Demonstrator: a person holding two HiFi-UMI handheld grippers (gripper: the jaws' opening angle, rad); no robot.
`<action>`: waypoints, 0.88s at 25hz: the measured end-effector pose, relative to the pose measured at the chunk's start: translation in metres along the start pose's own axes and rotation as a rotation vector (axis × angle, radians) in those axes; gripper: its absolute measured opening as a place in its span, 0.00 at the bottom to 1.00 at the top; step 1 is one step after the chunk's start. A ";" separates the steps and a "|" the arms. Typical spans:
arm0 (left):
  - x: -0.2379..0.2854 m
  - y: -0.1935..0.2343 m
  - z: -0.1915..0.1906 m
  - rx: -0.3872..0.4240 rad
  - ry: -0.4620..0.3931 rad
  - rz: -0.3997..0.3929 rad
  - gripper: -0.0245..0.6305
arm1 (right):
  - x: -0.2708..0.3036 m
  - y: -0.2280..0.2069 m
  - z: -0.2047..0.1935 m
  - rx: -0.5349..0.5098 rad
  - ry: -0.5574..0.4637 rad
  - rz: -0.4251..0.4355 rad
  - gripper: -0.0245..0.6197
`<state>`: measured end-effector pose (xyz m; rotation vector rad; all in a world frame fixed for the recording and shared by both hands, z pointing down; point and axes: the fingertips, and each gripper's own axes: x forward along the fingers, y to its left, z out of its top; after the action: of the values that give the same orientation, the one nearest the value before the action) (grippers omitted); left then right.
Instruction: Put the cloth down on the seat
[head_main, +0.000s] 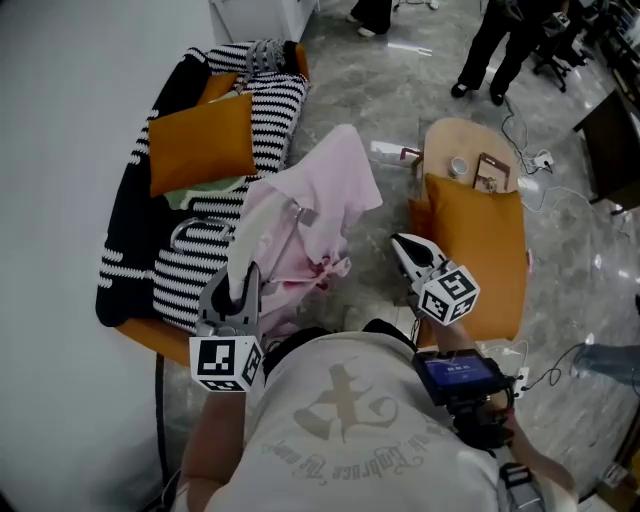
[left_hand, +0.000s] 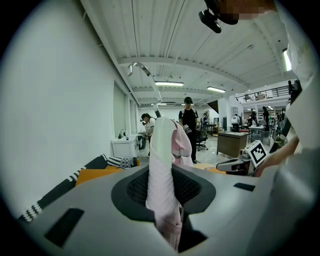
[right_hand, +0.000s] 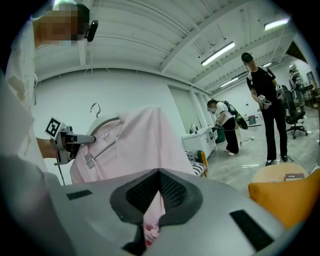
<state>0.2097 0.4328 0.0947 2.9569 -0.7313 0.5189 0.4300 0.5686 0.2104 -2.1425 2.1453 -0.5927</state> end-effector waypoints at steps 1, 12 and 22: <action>-0.001 0.000 0.000 0.000 -0.001 0.003 0.18 | 0.001 0.000 0.000 0.002 0.003 0.007 0.06; -0.013 -0.004 0.010 -0.012 -0.005 0.074 0.18 | 0.014 0.002 -0.003 0.009 0.029 0.091 0.06; -0.022 -0.010 0.020 0.002 0.030 0.132 0.18 | 0.015 0.004 -0.002 0.049 0.041 0.147 0.06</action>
<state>0.2025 0.4487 0.0687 2.9093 -0.9278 0.5717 0.4252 0.5540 0.2144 -1.9434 2.2592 -0.6742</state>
